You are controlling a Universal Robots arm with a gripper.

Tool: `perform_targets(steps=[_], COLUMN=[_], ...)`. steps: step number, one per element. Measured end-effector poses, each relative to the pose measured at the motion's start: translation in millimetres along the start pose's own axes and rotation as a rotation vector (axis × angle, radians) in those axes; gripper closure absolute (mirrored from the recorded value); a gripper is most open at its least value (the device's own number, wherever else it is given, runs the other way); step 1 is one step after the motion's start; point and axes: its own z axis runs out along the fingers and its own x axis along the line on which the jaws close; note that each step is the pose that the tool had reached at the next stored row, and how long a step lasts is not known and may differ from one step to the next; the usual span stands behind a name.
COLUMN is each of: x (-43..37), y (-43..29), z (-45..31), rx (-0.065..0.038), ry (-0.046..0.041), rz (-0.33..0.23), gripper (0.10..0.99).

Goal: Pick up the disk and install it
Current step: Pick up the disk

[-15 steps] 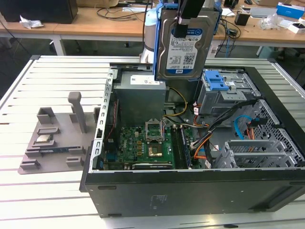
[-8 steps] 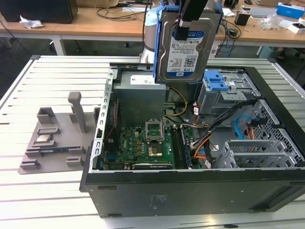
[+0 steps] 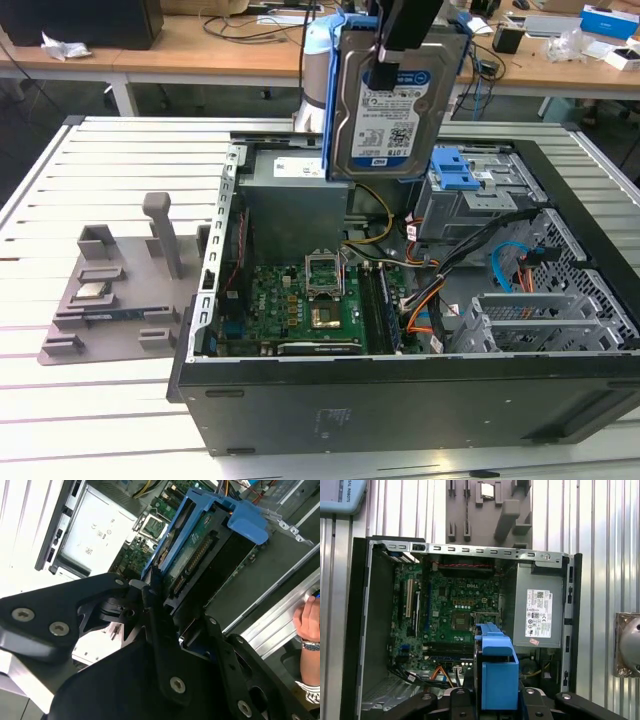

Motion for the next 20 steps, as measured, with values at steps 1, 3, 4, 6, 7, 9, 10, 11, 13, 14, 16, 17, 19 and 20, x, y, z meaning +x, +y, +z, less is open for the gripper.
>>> perform_targets(steps=[1,3,4,6,7,9,10,11,13,14,16,17,19,20], x=[1.1,3.8,6.1,10.7,12.5,14.7,15.8,16.8,18.9,20.3,23.4,24.4,27.4,28.5], y=[0.0,0.1,0.2,0.3,0.4,0.5,0.5,0.5,0.6,0.6,0.7,0.7,0.8,0.9], z=[0.0,0.1,0.1,0.2,0.2,0.3,0.3,0.3,0.4,0.3,0.5,0.5,0.6,0.5], rx=[0.0,0.0,0.0,0.0,0.0,0.0,0.0,0.0,0.0,0.0,0.0,0.0,0.0,0.0], ry=[0.0,0.0,0.0,0.0,0.0,0.0,0.0,-0.0001,0.0,0.0001,0.0,0.0,-0.0001,0.0], rz=[0.0,0.0,0.0,0.0,0.0,0.0,0.0,0.0,0.0,0.0,0.0,0.0,0.0,0.0], gripper=[0.718,0.718,0.718,0.718,0.718,0.718,0.718,0.718,0.718,0.718,0.718,0.718,0.718,0.718])
